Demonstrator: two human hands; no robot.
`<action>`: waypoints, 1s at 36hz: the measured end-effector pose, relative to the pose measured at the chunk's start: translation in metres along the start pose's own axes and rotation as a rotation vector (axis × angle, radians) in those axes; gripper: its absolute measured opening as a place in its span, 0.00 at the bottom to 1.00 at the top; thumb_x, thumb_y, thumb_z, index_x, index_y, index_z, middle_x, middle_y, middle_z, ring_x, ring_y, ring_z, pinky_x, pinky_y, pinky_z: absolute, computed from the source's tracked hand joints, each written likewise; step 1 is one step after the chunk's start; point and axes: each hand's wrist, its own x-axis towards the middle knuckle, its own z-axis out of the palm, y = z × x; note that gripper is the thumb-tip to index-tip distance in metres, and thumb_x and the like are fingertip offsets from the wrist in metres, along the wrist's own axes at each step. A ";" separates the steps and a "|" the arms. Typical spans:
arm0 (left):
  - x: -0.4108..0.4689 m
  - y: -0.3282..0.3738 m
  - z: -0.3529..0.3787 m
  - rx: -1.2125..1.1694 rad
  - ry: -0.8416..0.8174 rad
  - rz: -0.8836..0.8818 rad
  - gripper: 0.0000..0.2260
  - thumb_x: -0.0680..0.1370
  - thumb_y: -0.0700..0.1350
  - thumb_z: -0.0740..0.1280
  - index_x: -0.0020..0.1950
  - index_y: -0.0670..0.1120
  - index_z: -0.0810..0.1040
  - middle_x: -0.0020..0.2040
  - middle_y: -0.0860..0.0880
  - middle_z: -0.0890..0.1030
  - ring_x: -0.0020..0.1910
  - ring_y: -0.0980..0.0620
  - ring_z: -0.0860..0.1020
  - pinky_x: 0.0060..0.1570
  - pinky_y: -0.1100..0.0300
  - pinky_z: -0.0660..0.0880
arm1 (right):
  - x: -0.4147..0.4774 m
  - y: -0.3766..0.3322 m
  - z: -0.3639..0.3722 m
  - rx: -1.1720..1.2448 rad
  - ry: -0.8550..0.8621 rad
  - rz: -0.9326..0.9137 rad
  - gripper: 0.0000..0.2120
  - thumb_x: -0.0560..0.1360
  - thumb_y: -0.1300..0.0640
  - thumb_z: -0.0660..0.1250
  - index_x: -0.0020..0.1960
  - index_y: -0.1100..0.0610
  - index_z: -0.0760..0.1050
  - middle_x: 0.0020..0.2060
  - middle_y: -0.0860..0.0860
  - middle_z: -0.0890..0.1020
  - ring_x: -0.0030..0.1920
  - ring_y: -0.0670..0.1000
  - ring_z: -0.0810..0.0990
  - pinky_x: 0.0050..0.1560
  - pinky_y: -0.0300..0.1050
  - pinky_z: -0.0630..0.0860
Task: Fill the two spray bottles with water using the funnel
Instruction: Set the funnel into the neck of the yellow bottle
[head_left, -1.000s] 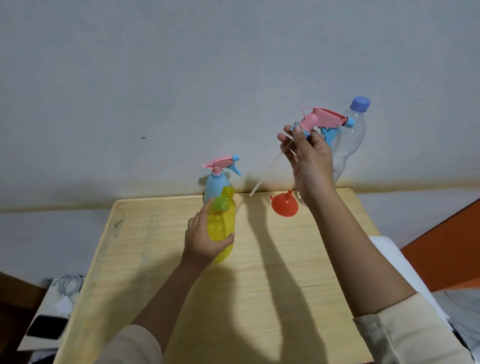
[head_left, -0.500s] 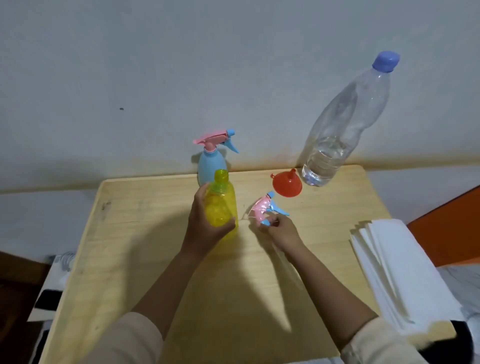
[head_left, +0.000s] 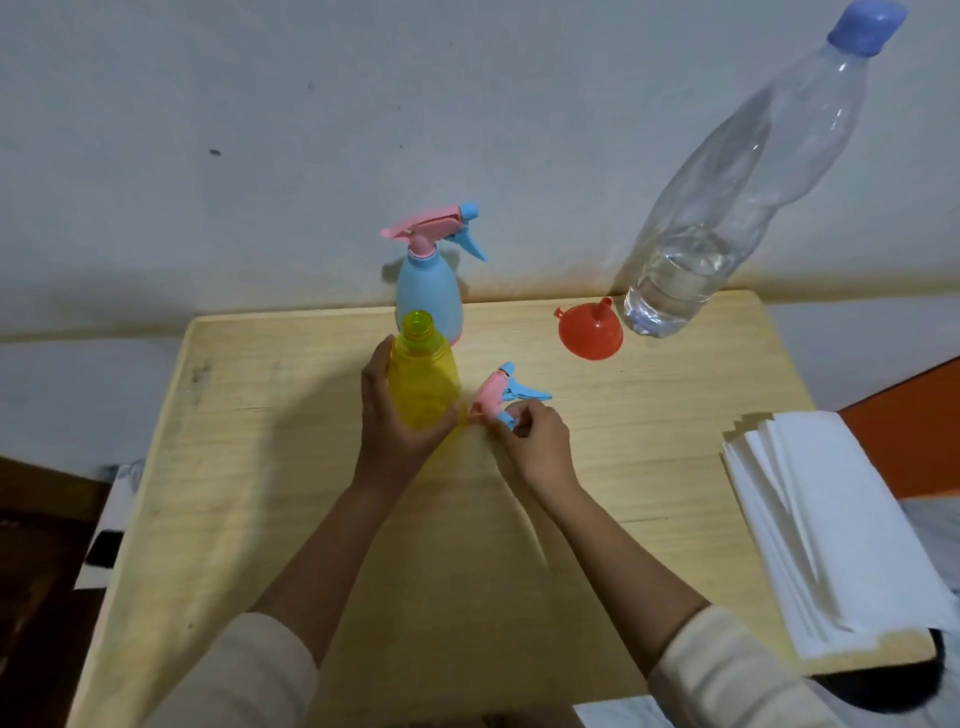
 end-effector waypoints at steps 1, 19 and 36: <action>0.000 -0.002 -0.001 0.006 0.007 0.003 0.43 0.64 0.59 0.71 0.73 0.43 0.58 0.67 0.50 0.63 0.64 0.60 0.64 0.61 0.77 0.62 | 0.000 0.000 0.000 0.011 0.003 0.002 0.09 0.72 0.56 0.70 0.44 0.63 0.75 0.35 0.48 0.73 0.40 0.50 0.72 0.37 0.39 0.66; -0.017 -0.029 0.007 0.046 0.052 -0.022 0.42 0.67 0.58 0.69 0.75 0.54 0.48 0.68 0.52 0.59 0.67 0.61 0.61 0.62 0.57 0.66 | 0.090 0.024 -0.062 -0.121 0.285 -0.047 0.38 0.63 0.53 0.73 0.68 0.58 0.61 0.62 0.55 0.71 0.62 0.55 0.71 0.63 0.56 0.72; -0.018 -0.031 0.008 0.030 0.062 -0.054 0.42 0.66 0.60 0.68 0.73 0.66 0.46 0.64 0.65 0.56 0.67 0.61 0.61 0.61 0.69 0.63 | 0.122 0.016 -0.061 -0.050 0.132 -0.104 0.37 0.63 0.51 0.78 0.65 0.54 0.63 0.61 0.51 0.72 0.59 0.54 0.73 0.54 0.46 0.74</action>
